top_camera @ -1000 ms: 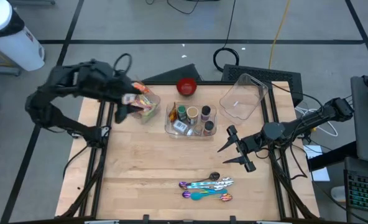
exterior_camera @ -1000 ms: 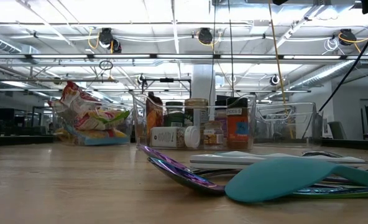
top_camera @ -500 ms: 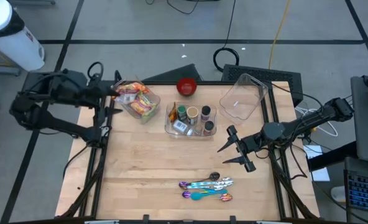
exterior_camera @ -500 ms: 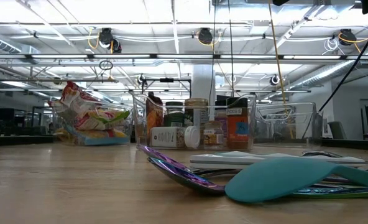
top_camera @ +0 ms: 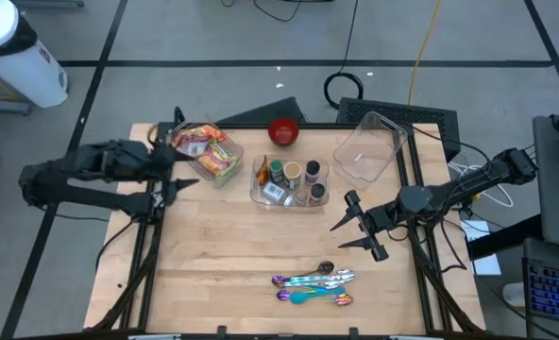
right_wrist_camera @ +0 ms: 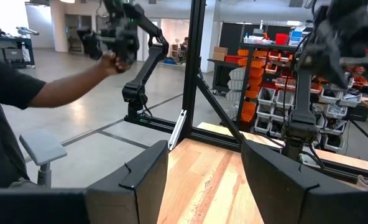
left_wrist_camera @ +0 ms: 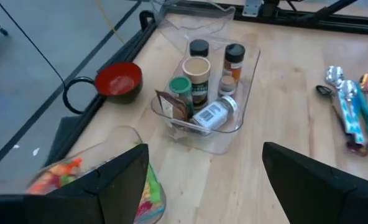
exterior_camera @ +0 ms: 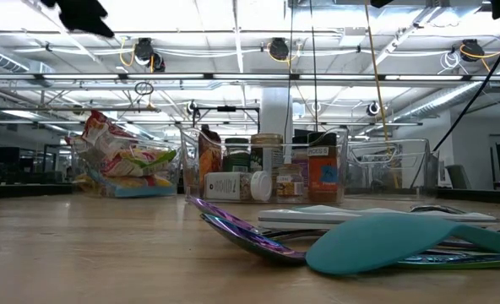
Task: Pick & Place Food Item
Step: Put the black spoon into the right transparent bin
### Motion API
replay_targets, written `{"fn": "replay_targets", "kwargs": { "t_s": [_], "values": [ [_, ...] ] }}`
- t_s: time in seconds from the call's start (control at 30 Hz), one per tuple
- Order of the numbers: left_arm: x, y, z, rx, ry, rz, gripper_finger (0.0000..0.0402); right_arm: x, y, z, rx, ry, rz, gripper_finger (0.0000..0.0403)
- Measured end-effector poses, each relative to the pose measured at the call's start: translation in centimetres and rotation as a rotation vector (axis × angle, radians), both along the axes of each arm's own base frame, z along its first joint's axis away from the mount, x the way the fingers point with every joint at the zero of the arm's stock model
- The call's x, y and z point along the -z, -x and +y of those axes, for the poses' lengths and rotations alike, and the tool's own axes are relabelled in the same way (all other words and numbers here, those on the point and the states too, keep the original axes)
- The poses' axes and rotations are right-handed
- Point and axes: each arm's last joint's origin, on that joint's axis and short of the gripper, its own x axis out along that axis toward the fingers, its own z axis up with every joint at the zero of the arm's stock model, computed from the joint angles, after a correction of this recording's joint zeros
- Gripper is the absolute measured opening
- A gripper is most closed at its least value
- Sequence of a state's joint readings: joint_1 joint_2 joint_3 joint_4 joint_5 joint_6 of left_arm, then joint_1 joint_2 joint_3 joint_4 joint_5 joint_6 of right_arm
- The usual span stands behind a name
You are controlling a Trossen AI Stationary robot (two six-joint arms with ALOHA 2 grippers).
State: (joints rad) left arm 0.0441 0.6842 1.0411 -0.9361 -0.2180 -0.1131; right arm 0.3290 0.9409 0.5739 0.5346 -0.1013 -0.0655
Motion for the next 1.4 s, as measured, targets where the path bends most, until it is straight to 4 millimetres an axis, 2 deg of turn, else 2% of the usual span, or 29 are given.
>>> {"fn": "replay_targets", "kwargs": {
  "t_s": [0.23, 0.37, 0.5, 0.67, 0.93, 1.13, 1.4],
  "values": [
    [5.8, -2.2, -0.3, 0.103, 0.078, -0.133, 0.0306, 0.0, 0.0, 0.0, 0.000, 0.000, 0.000, 0.0196],
    [8.0, -3.5, -0.9, 0.309, 0.169, -0.251, 0.0308, 0.0, 0.0, 0.0, 0.000, 0.000, 0.000, 0.0196],
    [9.1, -4.2, -2.0, 0.554, 0.212, -0.407, 0.0316, 0.0, 0.0, 0.0, 0.000, 0.000, 0.001, 0.0196],
    [9.0, -3.6, -3.1, 0.792, 0.192, -0.532, 0.0321, 0.0, 0.0, 0.0, 0.000, 0.000, 0.002, 0.0196],
    [7.3, 0.5, -2.9, 0.837, 0.072, -0.696, 0.0308, 0.1, 0.0, 0.0, 0.000, 0.002, 0.009, 0.0196],
    [7.0, 3.0, -2.6, 0.754, 0.013, -0.762, 0.0310, 0.1, 0.0, 0.0, 0.000, 0.002, 0.009, 0.0196],
    [7.2, 4.6, -2.0, 0.570, -0.066, -0.795, 0.0317, 0.1, 0.0, 0.0, 0.000, 0.002, 0.008, 0.0196]
  ]
}}
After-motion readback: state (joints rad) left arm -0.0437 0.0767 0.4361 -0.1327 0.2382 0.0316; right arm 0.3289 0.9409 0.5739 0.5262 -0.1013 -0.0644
